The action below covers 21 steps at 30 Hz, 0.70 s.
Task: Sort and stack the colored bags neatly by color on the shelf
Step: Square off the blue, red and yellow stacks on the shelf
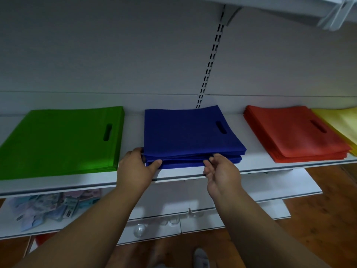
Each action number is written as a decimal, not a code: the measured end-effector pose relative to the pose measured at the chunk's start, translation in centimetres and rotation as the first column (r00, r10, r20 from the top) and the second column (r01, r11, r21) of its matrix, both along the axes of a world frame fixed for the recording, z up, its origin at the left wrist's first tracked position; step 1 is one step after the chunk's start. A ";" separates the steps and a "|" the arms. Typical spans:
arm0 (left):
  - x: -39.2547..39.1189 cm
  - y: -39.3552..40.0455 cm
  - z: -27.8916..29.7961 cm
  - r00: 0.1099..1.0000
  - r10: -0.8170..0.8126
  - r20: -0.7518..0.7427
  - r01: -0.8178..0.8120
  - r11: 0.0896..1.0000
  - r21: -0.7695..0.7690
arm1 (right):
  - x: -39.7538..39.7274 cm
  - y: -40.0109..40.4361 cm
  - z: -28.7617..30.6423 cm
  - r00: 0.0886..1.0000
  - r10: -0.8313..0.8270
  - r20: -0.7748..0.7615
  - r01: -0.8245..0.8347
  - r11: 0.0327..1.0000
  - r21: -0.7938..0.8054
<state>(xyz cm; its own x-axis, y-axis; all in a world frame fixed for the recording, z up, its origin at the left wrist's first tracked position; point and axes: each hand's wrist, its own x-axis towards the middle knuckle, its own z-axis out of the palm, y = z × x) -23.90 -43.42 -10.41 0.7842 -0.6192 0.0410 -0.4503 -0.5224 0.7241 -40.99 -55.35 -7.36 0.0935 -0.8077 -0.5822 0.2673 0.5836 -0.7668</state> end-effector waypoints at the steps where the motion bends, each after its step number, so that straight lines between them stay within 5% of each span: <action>1: -0.1 0.0 0.2 1.000 0.008 -0.025 -0.008 1.000 -0.006 | 0.0 0.0 0.1 1.000 -0.009 0.012 0.009 1.000 0.005; 6: -1.1 -0.5 1.6 0.954 0.052 -0.294 -0.096 0.986 -0.139 | 0.4 -0.1 0.9 0.997 -0.052 0.057 0.052 0.999 0.000; 10: -1.9 -1.1 2.6 0.812 -0.004 -0.584 -0.194 0.941 -0.277 | 0.6 0.0 1.1 0.994 -0.108 -0.027 0.108 0.994 0.004; 15: -1.2 -1.2 2.5 0.726 -0.015 -0.687 -0.246 0.928 -0.279 | 0.4 -0.9 0.8 0.979 -0.095 -0.182 0.100 0.995 0.015; 19: -1.4 -1.1 2.6 0.649 -0.017 -0.760 -0.275 0.927 -0.255 | 0.6 -1.9 1.3 0.991 0.015 -0.133 0.002 0.992 0.128; 21: -1.7 -1.2 3.1 0.538 -0.026 -0.843 -0.334 0.911 -0.241 | 0.6 -2.2 1.3 0.992 0.057 -0.113 -0.040 0.989 0.144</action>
